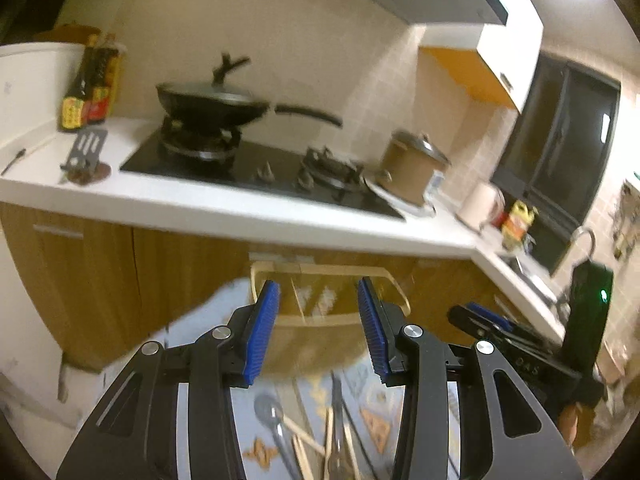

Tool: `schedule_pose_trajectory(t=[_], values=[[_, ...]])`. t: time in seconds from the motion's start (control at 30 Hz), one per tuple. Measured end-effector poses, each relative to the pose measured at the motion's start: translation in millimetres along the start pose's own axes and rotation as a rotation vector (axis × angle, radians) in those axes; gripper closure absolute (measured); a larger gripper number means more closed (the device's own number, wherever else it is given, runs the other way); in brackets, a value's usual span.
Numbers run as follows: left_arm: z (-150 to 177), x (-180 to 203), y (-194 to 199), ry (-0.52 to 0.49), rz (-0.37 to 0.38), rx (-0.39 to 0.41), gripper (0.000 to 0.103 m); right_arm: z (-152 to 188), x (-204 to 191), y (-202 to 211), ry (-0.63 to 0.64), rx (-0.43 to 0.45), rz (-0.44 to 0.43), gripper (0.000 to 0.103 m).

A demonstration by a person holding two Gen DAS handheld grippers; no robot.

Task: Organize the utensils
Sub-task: 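Lower the left gripper onto a third clear spoon and close it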

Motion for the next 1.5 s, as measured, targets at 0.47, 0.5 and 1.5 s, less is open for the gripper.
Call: schedule_pose_trajectory(t=[0.47, 0.5, 1.5], values=[[114, -31, -32, 0.046, 0.032, -0.368, 0.064, 123, -36, -48, 0.049, -0.381, -0.051, 0.052], [121, -34, -37, 0.055, 0.038, -0.393, 0.064, 125, -36, -49, 0.047, -0.391, -0.053, 0.053], [175, -34, -140, -0.1, -0.249, -0.551, 0.093, 155, 0, -62, -0.063, -0.465, -0.096, 0.059]])
Point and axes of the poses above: each gripper's, at about its wrist camera, not at the fingertips, and y roughly against the way its jaws point, x to its right, z to its underside, the point moved 8 cm from there along -y, roughly the way its jaws point, and after that the axes turned 1 degree about -x, right-handed, at the moved point
